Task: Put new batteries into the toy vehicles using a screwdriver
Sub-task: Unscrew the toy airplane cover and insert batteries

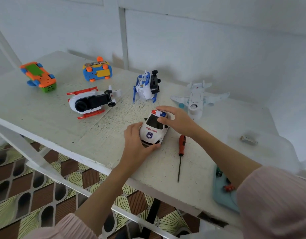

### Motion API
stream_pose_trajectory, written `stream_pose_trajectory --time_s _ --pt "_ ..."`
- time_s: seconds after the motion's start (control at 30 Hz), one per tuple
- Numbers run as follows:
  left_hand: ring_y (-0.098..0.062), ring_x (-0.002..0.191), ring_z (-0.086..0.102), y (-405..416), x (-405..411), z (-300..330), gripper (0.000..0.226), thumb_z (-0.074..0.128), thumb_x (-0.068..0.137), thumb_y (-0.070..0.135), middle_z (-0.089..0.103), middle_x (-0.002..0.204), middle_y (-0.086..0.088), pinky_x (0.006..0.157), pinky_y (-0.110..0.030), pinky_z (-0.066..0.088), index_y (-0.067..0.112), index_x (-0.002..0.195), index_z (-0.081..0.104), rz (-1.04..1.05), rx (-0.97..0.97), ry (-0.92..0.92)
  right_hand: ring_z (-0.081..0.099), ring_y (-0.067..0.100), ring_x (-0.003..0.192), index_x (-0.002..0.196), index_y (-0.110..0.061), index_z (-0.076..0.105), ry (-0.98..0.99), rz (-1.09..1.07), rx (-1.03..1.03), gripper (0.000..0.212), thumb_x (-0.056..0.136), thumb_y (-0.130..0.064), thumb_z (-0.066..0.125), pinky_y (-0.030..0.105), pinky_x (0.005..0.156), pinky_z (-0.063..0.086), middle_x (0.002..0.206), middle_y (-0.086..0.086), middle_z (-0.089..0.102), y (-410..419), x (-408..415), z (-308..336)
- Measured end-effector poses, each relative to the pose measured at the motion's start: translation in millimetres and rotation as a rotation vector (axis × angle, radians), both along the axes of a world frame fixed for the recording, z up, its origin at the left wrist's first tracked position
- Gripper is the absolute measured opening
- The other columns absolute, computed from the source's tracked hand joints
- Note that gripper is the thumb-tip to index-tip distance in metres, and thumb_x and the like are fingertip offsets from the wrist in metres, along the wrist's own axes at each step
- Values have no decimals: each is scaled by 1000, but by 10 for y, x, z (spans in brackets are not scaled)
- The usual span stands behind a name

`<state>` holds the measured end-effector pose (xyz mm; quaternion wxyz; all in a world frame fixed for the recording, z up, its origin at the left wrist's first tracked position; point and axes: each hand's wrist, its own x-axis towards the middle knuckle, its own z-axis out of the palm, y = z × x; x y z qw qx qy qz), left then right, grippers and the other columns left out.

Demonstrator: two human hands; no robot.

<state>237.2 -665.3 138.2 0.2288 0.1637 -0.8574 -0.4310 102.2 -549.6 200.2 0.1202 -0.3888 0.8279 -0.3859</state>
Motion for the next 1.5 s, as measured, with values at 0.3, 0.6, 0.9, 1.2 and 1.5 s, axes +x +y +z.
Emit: stream_pose_trajectory --time_s 0.3,0.6,0.9,1.2,1.5 --pt "-4 115 30 325 -332 521 58 67 88 21 27 127 5 95 2 22 10 137 39 -117 -56 162 59 13 89 110 -13 63 76 -470 -343 25 86 -17 64 8 76 44 111 4 63 597 -398 235" --pt "-19 121 42 763 -1295 558 59 62 91 25 35 136 -7 94 -27 37 20 142 32 -235 306 -53 55 19 100 114 -20 60 -46 -687 -257 27 87 -17 61 24 83 41 123 10 50 916 -767 162" --pt "-16 108 39 798 -1702 440 61 53 96 25 20 145 -10 86 -25 36 22 149 22 -147 484 -185 49 24 95 119 -13 53 -185 -769 -163 30 89 -15 55 25 81 41 128 13 30 697 -1058 108" --pt "-25 133 36 802 -1724 375 66 52 96 32 27 153 -11 91 -28 34 23 151 16 -179 645 -233 48 26 87 115 -11 49 -241 -1022 -235 35 83 -6 63 24 75 42 126 13 22 524 -1090 11" --pt "-20 117 47 867 -1703 475 65 56 95 23 25 150 -7 93 -32 45 21 149 22 -182 570 -111 56 26 107 122 -5 56 -468 -970 -437 47 77 6 63 35 89 52 127 11 52 690 -1104 30"
